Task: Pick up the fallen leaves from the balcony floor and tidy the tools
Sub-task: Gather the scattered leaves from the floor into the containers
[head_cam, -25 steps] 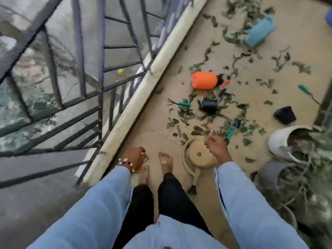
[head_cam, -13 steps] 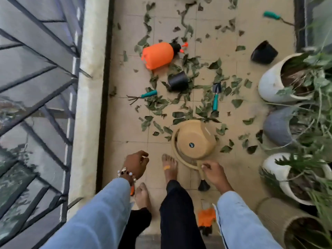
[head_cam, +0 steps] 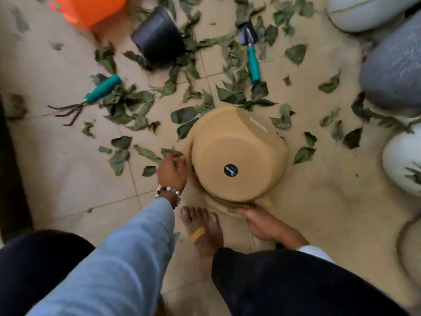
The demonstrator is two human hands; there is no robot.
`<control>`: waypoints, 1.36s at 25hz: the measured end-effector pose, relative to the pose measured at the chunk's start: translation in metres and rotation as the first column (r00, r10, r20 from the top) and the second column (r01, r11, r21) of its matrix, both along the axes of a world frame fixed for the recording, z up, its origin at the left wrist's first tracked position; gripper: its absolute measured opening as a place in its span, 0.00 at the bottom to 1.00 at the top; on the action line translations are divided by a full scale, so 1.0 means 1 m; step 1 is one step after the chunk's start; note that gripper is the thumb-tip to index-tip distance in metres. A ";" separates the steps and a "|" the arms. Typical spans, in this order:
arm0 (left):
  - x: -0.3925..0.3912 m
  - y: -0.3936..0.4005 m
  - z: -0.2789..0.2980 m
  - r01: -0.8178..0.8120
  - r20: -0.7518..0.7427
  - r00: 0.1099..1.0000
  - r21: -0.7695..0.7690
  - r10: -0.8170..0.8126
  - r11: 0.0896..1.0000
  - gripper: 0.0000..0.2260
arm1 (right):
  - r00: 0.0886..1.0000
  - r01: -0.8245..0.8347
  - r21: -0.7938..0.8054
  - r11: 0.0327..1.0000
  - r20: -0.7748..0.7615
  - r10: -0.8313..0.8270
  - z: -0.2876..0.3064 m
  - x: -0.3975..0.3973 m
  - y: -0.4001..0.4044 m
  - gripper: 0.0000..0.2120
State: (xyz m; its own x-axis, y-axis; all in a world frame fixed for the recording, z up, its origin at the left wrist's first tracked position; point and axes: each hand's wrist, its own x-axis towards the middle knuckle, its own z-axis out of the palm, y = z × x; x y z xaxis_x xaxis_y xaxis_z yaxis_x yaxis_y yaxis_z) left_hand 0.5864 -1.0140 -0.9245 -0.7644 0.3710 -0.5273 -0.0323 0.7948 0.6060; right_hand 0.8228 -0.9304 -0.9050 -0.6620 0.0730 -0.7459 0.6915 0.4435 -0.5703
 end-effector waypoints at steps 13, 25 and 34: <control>0.095 -0.055 -0.060 0.378 -0.292 0.893 0.076 -0.342 0.923 0.09 | 0.979 0.177 0.608 0.774 -0.029 -0.200 -0.076 0.086 -0.084 0.25; 0.098 -0.064 -0.054 0.831 -0.485 0.341 -0.246 -0.806 0.500 0.17 | 0.997 0.049 0.779 0.626 0.002 -0.080 -0.085 0.060 -0.084 0.31; 0.112 -0.049 -0.039 0.781 -0.416 0.299 -0.410 -0.858 0.471 0.20 | 0.811 0.472 0.640 0.606 -0.585 -0.013 -0.048 0.034 -0.075 0.12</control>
